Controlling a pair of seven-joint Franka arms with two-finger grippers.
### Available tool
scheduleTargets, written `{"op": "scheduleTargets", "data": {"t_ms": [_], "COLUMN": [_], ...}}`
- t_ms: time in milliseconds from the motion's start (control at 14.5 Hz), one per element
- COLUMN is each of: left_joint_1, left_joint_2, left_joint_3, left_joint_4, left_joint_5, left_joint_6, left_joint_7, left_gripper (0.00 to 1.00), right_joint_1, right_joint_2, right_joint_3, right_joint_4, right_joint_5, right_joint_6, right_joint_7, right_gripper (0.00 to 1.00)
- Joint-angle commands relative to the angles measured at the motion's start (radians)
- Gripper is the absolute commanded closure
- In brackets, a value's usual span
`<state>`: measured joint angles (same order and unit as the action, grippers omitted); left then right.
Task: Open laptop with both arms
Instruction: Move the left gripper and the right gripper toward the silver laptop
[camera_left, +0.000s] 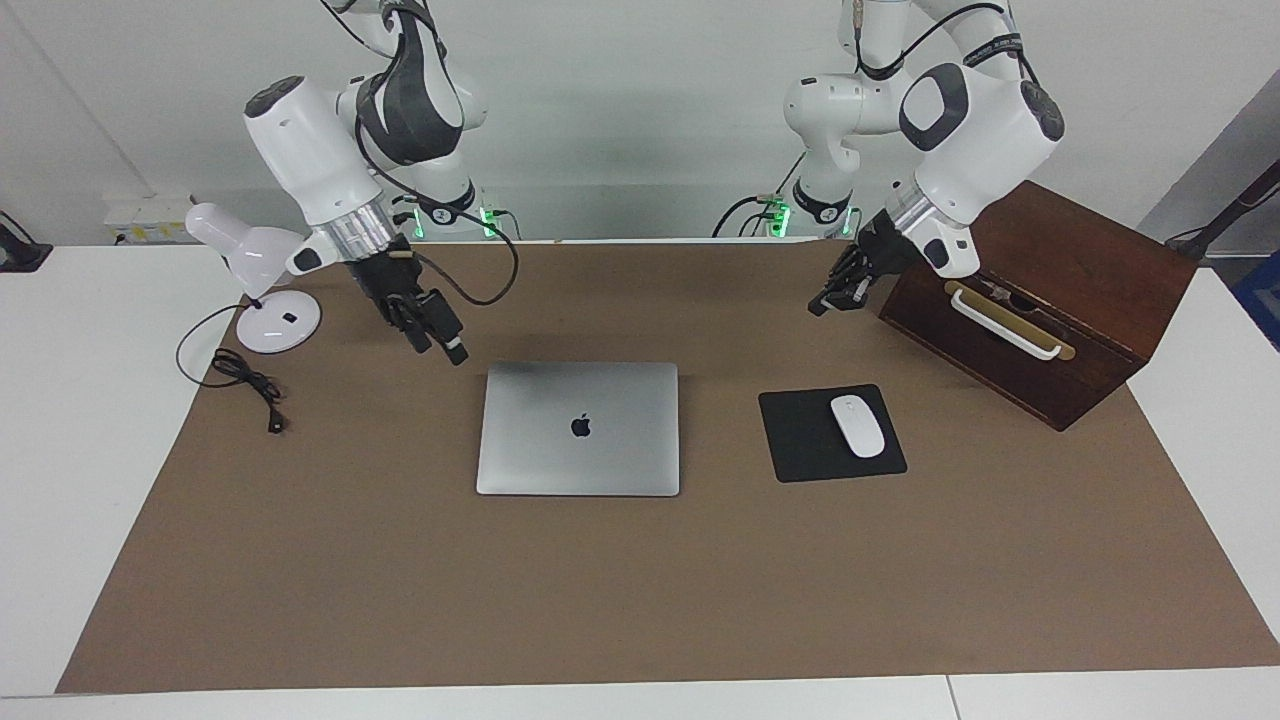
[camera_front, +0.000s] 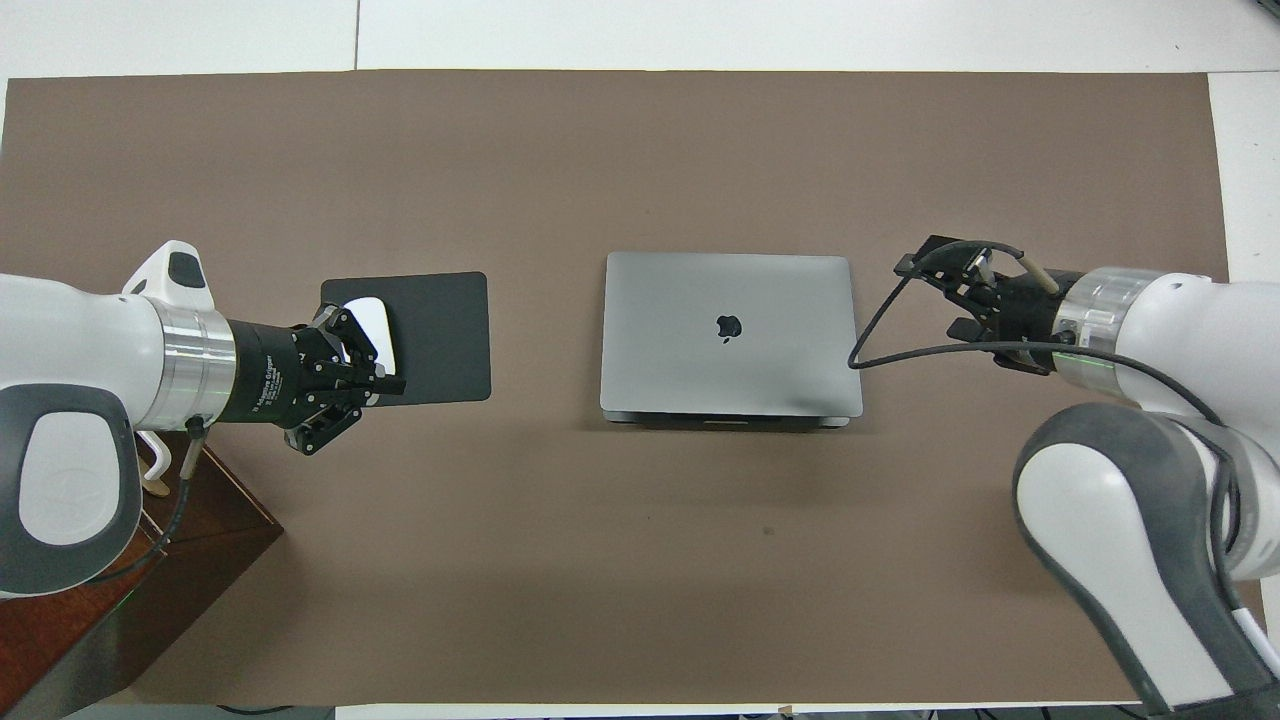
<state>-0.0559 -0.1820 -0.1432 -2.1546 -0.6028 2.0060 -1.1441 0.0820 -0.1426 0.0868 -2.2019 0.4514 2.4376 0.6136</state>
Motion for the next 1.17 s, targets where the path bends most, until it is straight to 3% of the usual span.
{"op": "scheduleTargets", "data": {"t_ms": [0,276,483,690,897,1103], "left_joint_1": [0.002,-0.015,-0.056,-0.139,-0.241,-0.278], "left_joint_2": [-0.034,-0.011,0.03,0.045,0.07,0.122], "left_joint_3": [-0.001,-0.004,-0.004,-0.004,-0.004,-0.004], "left_joint_4": [-0.114,-0.211,-0.215,-0.243,-0.275,-0.271], "left_joint_5": [-0.147,-0.377,-0.497,-0.601,-0.782,-0.886], "left_joint_6": [0.085,0.227,0.333,0.466,0.612,0.648], "left_joint_7": [-0.029,-0.145,-0.293,-0.304,-0.304,-0.295], "left_gripper": [1.0,1.0,1.0,1.0,1.0,1.0], "right_joint_1": [0.054,0.143,0.206,0.249,0.295,0.353], "right_joint_2": [0.006,0.021,0.028,0.018,0.031,0.089], "right_joint_3": [0.001,0.001,0.001,0.001,0.001,0.001], "right_joint_4": [-0.025,-0.088,-0.111,-0.142,-0.188,-0.214], "right_joint_5": [0.021,0.032,0.042,0.09,0.102,0.104], "right_joint_6": [0.069,0.208,0.268,0.305,0.374,0.464], "right_joint_7": [0.116,0.262,0.372,0.416,0.455,0.507], "right_gripper": [0.0,0.0,0.0,0.0,0.0,0.0]}}
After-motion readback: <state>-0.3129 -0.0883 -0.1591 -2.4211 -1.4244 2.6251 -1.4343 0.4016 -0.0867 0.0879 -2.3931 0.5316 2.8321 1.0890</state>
